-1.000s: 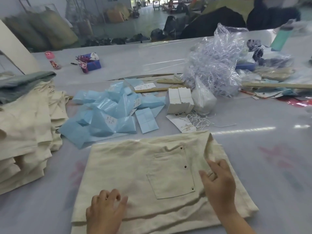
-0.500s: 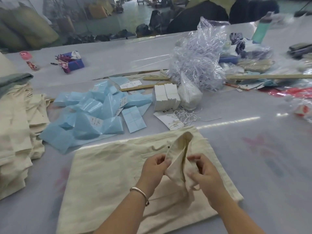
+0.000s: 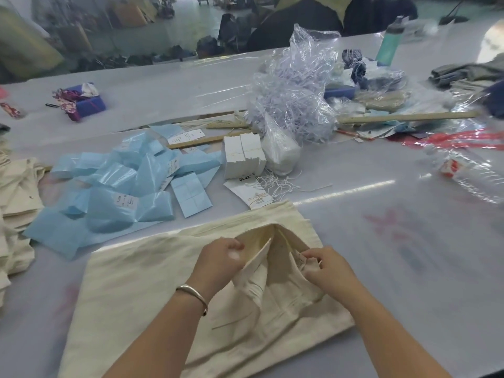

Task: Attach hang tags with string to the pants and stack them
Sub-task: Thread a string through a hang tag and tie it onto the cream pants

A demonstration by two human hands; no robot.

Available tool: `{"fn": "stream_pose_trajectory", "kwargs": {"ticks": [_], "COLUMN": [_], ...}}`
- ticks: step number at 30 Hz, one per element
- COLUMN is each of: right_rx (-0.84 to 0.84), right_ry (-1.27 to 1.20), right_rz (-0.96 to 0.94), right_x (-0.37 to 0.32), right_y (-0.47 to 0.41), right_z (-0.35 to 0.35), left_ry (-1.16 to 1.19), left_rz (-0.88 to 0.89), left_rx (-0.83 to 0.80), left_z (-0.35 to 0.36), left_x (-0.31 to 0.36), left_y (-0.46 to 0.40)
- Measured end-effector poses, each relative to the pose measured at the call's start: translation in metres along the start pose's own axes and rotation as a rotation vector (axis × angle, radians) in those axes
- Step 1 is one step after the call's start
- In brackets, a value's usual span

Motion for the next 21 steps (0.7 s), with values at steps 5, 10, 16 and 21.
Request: {"fn": "stream_pose_trajectory", "kwargs": {"ticks": [5,10,16,21], "right_rx": [0.128,0.102,-0.114,-0.162], "right_ry": [-0.045,-0.418,-1.132,-1.252], "right_rz": [0.074,0.223,0.301,0.218], "right_x": [0.006,0.018,0.002,-0.027], "right_y": [-0.008,-0.008,0.012,0.023], "right_z": [-0.001,0.004,0.007,0.009], "left_ry": [-0.189,-0.209,-0.150,-0.117], "left_rz": [0.015,0.022,0.037,0.052], "left_rx": [-0.055,-0.022,0.108,0.124], "left_z": [0.013,0.019,0.012,0.004], "left_x": [-0.001,-0.003,-0.007,-0.010], "left_y": [0.001,0.004,0.011,0.017]}}
Point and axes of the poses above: each hand's wrist, its own y-axis away from the middle knuckle, its own z-axis out of the palm, x = y × z, the point moved 6 cm from there along -y, towards the middle knuckle, and after that the axes turned 3 degrees about y, right-handed, at the moved point
